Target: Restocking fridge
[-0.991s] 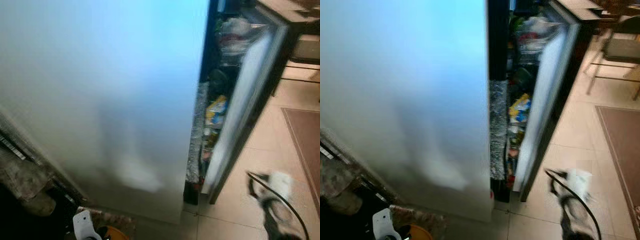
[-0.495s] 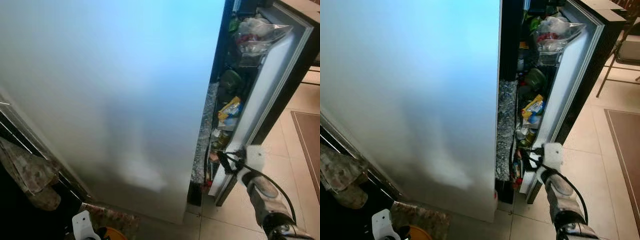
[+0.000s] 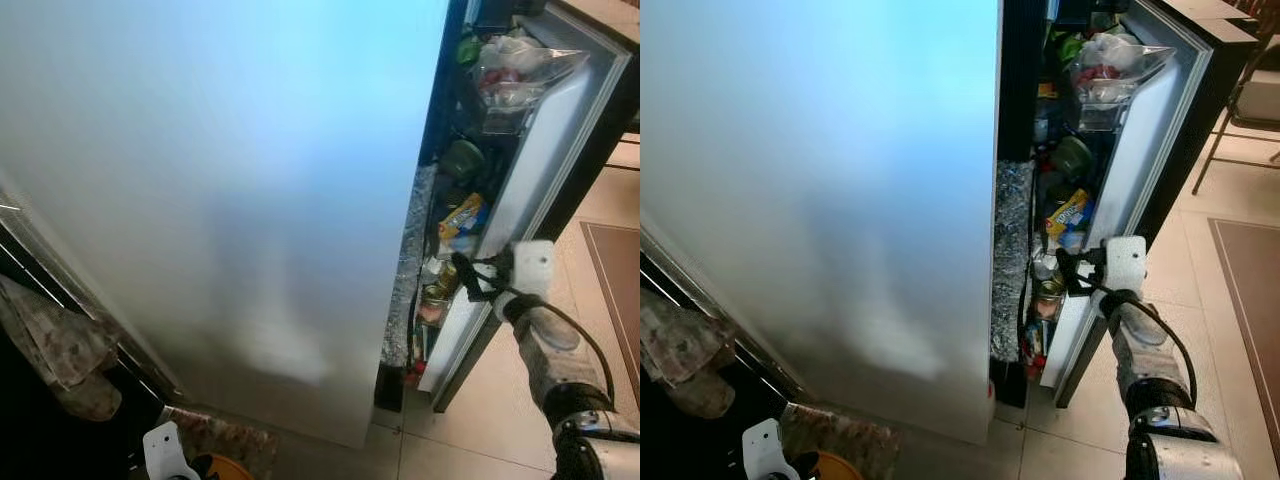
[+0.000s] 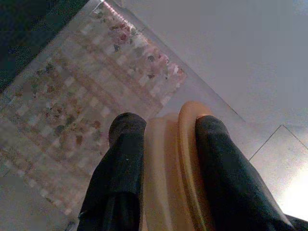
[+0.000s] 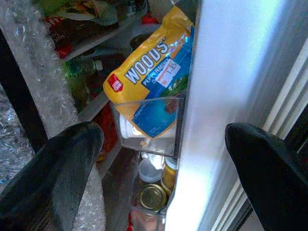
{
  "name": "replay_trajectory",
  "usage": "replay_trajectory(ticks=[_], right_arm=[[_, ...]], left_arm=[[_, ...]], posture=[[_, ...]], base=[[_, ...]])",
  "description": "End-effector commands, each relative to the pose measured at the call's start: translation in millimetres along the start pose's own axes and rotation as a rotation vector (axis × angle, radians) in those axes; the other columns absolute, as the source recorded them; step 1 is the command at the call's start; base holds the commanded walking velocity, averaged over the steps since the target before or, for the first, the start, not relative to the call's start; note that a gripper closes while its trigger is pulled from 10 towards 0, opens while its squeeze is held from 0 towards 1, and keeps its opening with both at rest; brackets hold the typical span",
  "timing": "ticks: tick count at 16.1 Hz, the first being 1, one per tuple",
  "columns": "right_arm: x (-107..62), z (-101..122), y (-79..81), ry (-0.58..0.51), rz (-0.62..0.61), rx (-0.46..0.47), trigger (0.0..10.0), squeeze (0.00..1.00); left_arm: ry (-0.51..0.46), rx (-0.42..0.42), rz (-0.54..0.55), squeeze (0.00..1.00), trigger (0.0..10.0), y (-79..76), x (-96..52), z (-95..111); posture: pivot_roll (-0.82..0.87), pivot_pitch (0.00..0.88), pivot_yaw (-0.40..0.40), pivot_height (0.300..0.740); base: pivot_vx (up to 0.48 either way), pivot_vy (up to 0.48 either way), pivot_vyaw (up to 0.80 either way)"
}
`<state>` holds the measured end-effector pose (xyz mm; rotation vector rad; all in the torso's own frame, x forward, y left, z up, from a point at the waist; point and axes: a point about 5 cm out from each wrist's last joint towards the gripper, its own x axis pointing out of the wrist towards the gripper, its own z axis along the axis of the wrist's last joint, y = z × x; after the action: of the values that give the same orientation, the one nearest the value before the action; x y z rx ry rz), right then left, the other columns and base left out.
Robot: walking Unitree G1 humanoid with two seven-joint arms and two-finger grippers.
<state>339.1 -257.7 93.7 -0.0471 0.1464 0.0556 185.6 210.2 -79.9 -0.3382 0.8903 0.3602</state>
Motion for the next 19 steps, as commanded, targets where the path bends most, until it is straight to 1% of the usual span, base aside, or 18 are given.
replay_trajectory(ticks=[1, 4, 9, 10, 11, 13, 14, 17, 18, 19], right_arm=[[1.5, 8.4, -4.7, -0.025, -0.02, -0.015, 10.0, 0.0], [-0.4, 9.2, -11.4, -0.027, -0.047, -0.015, 10.0, 0.0], [-0.6, 9.1, -12.2, -0.026, -0.05, -0.018, 10.0, 0.0], [-8.4, 4.7, -28.0, -0.011, -0.122, -0.022, 10.0, 0.0], [-26.6, -3.3, -59.3, 0.021, -0.265, -0.028, 10.0, 0.0], [-40.8, -9.8, -78.5, 0.051, -0.34, -0.035, 10.0, 0.0], [-53.2, -14.3, -93.8, 0.073, -0.406, -0.039, 10.0, 0.0], [-74.4, -19.1, -118.5, 0.097, -0.542, -0.035, 10.0, 0.0], [-91.2, -23.8, -134.6, 0.112, -0.661, -0.014, 10.0, 0.0], [-99.2, -28.8, -140.3, 0.132, -0.716, 0.006, 10.0, 0.0]], left_arm=[[0.017, 0.022, 0.016, 0.0, 10.0, 5.8, -0.9, -3.4], [0.021, 0.023, 0.015, 0.0, 10.0, 4.6, -0.9, -4.4], [0.021, 0.022, 0.015, 0.0, 10.0, 4.7, -0.9, -4.4], [0.022, 0.024, 0.015, 0.0, 10.0, 4.6, -1.0, -4.9], [0.026, 0.025, 0.014, 0.0, 10.0, 4.5, -1.2, -6.3], [0.028, 0.024, 0.014, 0.0, 10.0, 4.6, -1.3, -6.8], [0.028, 0.026, 0.014, 0.0, 10.0, 5.0, -1.2, -6.5], [0.028, 0.029, 0.015, 0.0, 10.0, 5.6, -1.2, -6.1], [0.028, 0.031, 0.016, 0.0, 10.0, 6.2, -1.2, -6.0], [0.028, 0.032, 0.017, 0.0, 10.0, 6.6, -1.3, -5.9]], posture=[[-0.15, 0.0, 0.079, 0.74], [-0.15, 0.0, 0.08, 0.74], [-0.15, 0.0, 0.08, 0.74], [-0.15, 0.0, 0.084, 0.74], [-0.16, 0.0, 0.085, 0.74], [-0.16, 0.0, 0.086, 0.74], [-0.16, 0.0, 0.086, 0.74], [-0.16, 0.0, 0.087, 0.74], [-0.16, 0.0, 0.088, 0.74], [-0.17, 0.0, 0.09, 0.74]], base=[[0.0, 0.0, 0.0], [0.0, 0.0, 0.0], [0.0, 0.0, 0.0], [0.0, 0.0, 0.0], [0.0, 0.0, 0.0], [0.0, 0.0, 0.0], [0.0, 0.0, 0.0], [0.0, 0.0, 0.0], [0.0, 0.0, 0.0], [0.0, 0.0, 0.0]])
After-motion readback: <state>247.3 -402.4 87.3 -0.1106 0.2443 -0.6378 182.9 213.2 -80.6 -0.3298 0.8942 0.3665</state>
